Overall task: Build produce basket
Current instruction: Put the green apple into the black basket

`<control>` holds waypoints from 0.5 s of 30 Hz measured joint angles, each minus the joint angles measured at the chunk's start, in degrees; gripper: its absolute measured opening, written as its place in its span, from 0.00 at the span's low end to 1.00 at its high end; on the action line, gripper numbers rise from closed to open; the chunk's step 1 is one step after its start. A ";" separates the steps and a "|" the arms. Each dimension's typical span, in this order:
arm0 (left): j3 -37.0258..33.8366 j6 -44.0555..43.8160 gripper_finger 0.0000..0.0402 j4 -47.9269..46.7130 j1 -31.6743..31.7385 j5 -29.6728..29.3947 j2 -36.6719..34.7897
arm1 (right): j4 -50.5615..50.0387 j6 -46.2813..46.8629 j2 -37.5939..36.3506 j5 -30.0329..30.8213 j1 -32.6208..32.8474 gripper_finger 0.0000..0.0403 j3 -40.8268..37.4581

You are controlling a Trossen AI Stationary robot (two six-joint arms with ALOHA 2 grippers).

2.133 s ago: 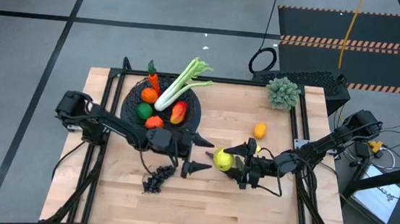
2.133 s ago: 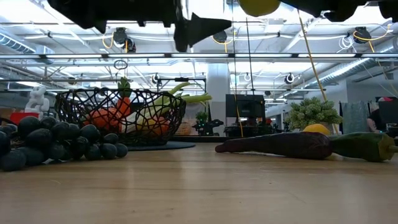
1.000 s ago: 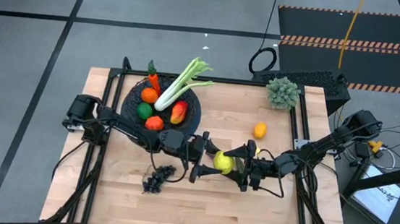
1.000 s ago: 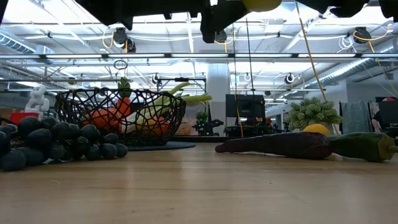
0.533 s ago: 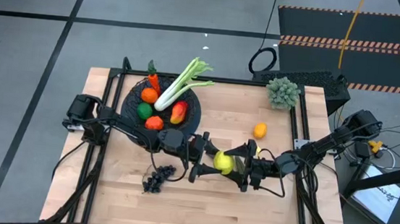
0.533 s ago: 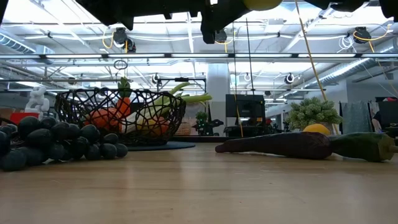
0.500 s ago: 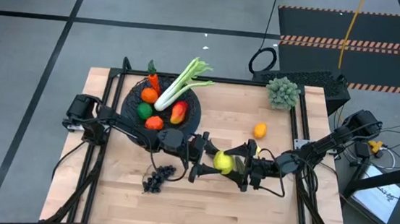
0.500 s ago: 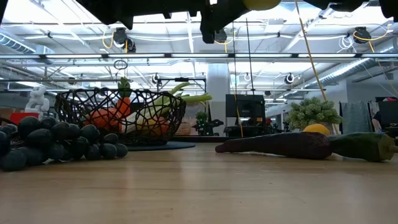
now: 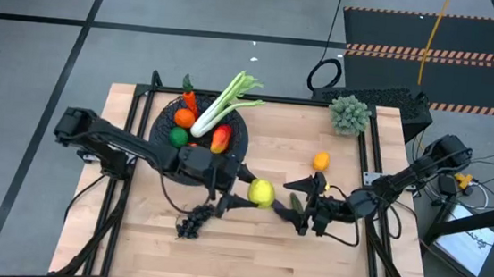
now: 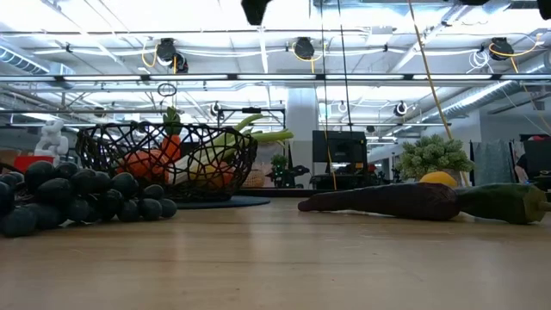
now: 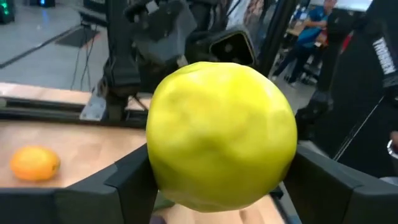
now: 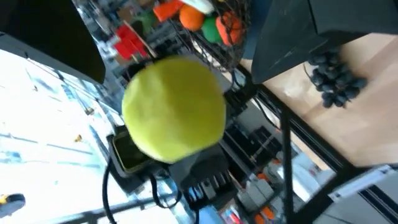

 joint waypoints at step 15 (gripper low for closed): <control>-0.06 1.57 0.73 -18.01 1.30 -5.07 -8.39 | 0.46 -1.75 -0.21 16.86 1.59 0.99 0.00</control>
